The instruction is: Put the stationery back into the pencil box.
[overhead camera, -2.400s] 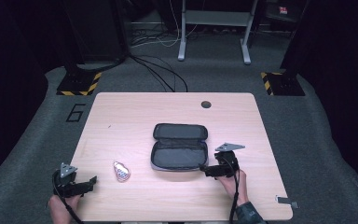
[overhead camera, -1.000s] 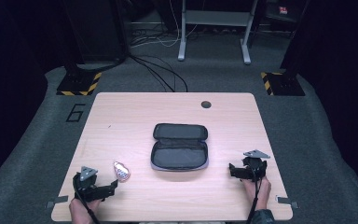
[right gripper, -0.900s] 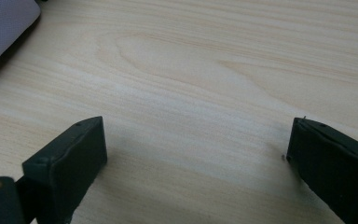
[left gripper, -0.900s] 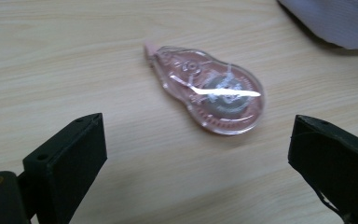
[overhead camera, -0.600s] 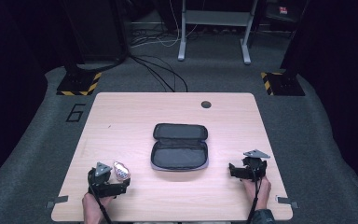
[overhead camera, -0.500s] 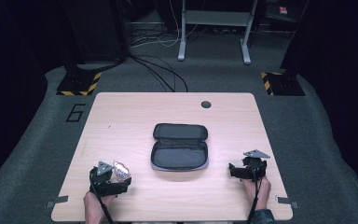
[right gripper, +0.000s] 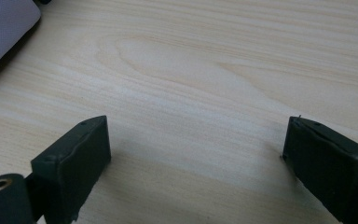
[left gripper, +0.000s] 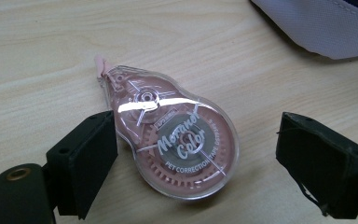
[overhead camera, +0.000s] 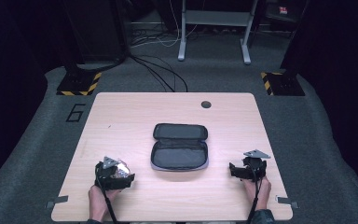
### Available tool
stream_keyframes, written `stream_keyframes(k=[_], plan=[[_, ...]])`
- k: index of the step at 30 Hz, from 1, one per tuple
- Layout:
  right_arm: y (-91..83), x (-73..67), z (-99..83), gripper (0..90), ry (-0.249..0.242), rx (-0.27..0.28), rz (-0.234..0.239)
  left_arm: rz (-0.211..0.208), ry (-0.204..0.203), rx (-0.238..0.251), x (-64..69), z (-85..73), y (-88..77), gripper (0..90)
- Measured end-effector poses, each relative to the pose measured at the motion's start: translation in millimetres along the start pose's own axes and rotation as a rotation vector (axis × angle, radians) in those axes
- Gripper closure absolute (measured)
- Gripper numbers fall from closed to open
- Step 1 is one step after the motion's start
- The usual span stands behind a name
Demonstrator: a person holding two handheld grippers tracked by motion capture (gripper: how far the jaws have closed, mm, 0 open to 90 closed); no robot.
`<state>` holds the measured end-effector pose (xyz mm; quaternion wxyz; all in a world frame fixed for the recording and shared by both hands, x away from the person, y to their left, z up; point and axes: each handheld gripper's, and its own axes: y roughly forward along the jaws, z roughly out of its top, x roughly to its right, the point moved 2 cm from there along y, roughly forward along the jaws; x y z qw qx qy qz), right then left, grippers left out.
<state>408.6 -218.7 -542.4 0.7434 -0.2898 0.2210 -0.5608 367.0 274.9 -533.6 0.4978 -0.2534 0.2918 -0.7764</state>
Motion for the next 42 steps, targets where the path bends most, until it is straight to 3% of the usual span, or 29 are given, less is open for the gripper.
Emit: stream_keyframes(k=[9, 27, 32, 42], plan=[[-0.3, 0.2, 0.0, 8.0, -0.001, 0.001, 0.003, 0.007, 0.068, -0.009, 4.4, 5.6, 8.2, 19.0], [-0.2, 1.1, 0.2, 6.9, 0.005, 0.005, 0.016, 0.032, 0.091, 0.007, 5.0, 1.4, 2.7, 38.1], [0.4, -0.1, 0.3, 5.9, 0.000, -0.001, 0.013, 0.025, 0.109, 0.000, 3.8, 0.8, 1.6, 39.0], [1.5, -0.7, 1.2, 5.5, -0.004, -0.004, 0.014, -0.031, 0.124, 0.014, -5.0, -0.7, -3.3, 39.4]])
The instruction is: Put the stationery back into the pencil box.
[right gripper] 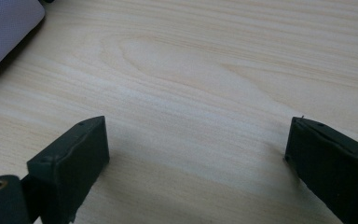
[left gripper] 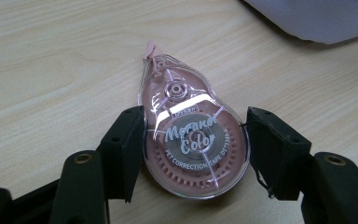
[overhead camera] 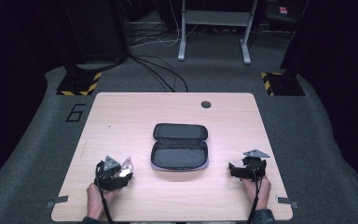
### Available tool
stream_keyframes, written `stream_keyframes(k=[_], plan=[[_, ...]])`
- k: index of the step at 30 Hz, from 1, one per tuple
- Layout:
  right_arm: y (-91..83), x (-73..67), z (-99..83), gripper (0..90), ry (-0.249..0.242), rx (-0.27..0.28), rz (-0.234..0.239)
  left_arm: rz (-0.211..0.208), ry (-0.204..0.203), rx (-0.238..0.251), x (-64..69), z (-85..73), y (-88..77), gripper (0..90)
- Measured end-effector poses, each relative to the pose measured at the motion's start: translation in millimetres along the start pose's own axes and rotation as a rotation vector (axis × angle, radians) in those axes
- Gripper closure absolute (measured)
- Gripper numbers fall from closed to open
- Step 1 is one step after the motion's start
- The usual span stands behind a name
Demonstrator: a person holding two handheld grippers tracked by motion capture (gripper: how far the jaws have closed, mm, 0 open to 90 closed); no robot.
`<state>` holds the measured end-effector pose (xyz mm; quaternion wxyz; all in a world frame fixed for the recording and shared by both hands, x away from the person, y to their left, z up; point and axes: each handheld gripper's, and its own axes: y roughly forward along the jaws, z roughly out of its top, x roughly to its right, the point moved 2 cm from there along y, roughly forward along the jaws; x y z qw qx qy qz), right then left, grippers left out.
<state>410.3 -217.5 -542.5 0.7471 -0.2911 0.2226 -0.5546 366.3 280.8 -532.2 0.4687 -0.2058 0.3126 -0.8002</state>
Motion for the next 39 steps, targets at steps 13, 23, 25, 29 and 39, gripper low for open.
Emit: stream_keyframes(k=[13, 23, 25, 29, 39], plan=[[0.3, -0.1, 0.2, 5.5, 0.000, 0.000, 0.001, -0.043, 0.022, 0.035, 4.0, 8.3, -19.0, 39.3], [0.4, 0.0, 0.3, 5.6, -0.004, 0.001, 0.001, -0.058, 0.054, 0.068, 12.8, 28.4, -26.1, 39.3], [0.6, 0.4, 0.3, 5.6, -0.012, 0.000, 0.002, -0.066, 0.075, 0.057, 14.0, 33.9, -27.0, 39.3], [0.8, 0.5, 0.4, 5.2, -0.013, -0.001, 0.006, -0.072, 0.094, 0.064, 17.9, 43.1, -26.6, 39.3], [1.2, 0.7, 0.7, 4.9, -0.021, -0.002, 0.009, -0.101, 0.135, 0.085, 29.1, 63.2, -23.5, 39.3]])
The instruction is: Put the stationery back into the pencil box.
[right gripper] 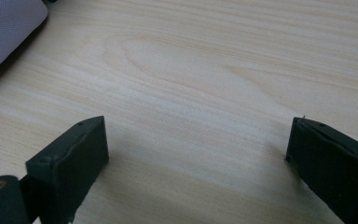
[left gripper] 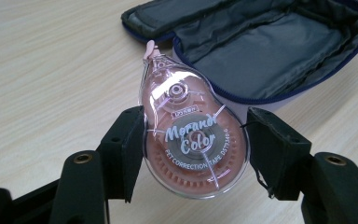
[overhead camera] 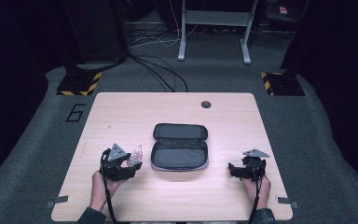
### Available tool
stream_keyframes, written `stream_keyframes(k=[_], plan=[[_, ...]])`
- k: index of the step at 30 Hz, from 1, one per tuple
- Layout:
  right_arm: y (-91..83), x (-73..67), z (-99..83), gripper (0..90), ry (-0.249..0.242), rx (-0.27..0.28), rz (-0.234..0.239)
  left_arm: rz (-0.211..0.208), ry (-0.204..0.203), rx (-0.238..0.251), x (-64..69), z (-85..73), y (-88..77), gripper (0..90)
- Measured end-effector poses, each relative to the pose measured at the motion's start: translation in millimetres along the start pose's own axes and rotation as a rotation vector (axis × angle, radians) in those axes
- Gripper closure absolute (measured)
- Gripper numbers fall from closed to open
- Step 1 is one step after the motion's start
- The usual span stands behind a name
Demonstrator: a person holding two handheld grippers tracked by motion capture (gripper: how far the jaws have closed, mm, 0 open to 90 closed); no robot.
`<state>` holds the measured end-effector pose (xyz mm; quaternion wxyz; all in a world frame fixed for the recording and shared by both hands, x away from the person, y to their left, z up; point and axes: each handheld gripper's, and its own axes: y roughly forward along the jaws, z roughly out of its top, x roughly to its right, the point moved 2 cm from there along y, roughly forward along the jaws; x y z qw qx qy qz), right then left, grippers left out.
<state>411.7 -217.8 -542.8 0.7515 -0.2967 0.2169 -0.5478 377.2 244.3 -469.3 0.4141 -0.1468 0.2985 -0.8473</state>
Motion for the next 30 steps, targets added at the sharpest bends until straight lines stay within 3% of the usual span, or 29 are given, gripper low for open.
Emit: stream_keyframes(k=[4, 14, 30], plan=[[0.1, 0.1, 0.1, 5.0, -0.003, 0.002, -0.003, -0.015, 0.028, 0.000, 5.6, 8.1, 4.0, 39.3], [-0.1, -0.5, -0.1, 5.0, 0.004, -0.001, -0.003, -0.044, 0.041, 0.031, 19.1, 24.9, 18.1, 39.3], [0.0, -0.1, 0.1, 5.0, 0.000, 0.000, -0.004, -0.114, 0.091, 0.015, 36.8, 44.6, 43.5, 39.2]])
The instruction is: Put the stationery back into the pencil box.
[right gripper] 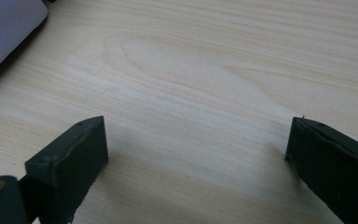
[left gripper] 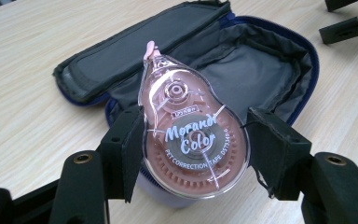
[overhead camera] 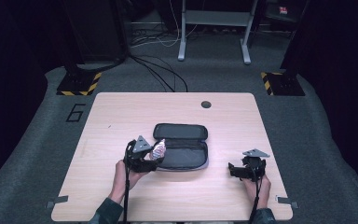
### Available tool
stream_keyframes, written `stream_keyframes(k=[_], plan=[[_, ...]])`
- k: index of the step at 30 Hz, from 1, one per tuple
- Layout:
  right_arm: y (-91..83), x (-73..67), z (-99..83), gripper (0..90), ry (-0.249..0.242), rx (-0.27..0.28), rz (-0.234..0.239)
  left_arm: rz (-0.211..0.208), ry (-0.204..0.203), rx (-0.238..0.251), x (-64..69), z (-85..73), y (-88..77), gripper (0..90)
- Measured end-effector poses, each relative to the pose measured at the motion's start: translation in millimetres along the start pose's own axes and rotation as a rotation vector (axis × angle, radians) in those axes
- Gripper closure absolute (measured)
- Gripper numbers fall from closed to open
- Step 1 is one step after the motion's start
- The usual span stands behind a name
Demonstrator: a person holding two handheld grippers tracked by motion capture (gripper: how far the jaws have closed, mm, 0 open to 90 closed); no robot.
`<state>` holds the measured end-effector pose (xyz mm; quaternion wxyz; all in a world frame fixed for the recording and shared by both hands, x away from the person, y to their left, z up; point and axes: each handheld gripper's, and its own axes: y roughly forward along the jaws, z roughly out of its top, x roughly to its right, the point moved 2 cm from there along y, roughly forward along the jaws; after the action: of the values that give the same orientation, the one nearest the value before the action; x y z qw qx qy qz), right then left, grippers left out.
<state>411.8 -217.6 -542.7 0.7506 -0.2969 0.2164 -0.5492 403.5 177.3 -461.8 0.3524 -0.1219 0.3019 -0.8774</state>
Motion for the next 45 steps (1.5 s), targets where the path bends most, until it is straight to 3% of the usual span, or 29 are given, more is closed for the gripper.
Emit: stream_keyframes(k=[10, 20, 22, 29, 38, 45], plan=[[0.0, 0.1, 0.1, 5.0, -0.001, 0.000, 0.000, -0.031, 0.027, -0.001, 6.5, 14.9, 17.7, 39.2], [0.0, -0.1, 0.0, 5.0, 0.000, 0.000, 0.000, -0.062, 0.047, -0.027, 10.1, 18.1, 31.0, 39.2], [0.0, 0.1, 0.1, 5.0, -0.001, 0.001, -0.001, -0.079, 0.028, -0.008, 10.0, 17.7, 36.2, 39.2], [0.0, -0.2, 0.0, 5.1, 0.001, 0.001, 0.000, -0.100, 0.021, -0.032, 10.6, 17.3, 49.7, 39.2], [-0.1, -0.2, 0.0, 5.2, 0.001, 0.002, -0.001, -0.087, -0.005, -0.079, 12.8, 12.8, 69.2, 39.1], [-0.2, -0.1, 0.0, 5.3, 0.000, 0.002, 0.000, -0.068, 0.011, -0.140, 16.0, 9.2, 80.0, 39.0]])
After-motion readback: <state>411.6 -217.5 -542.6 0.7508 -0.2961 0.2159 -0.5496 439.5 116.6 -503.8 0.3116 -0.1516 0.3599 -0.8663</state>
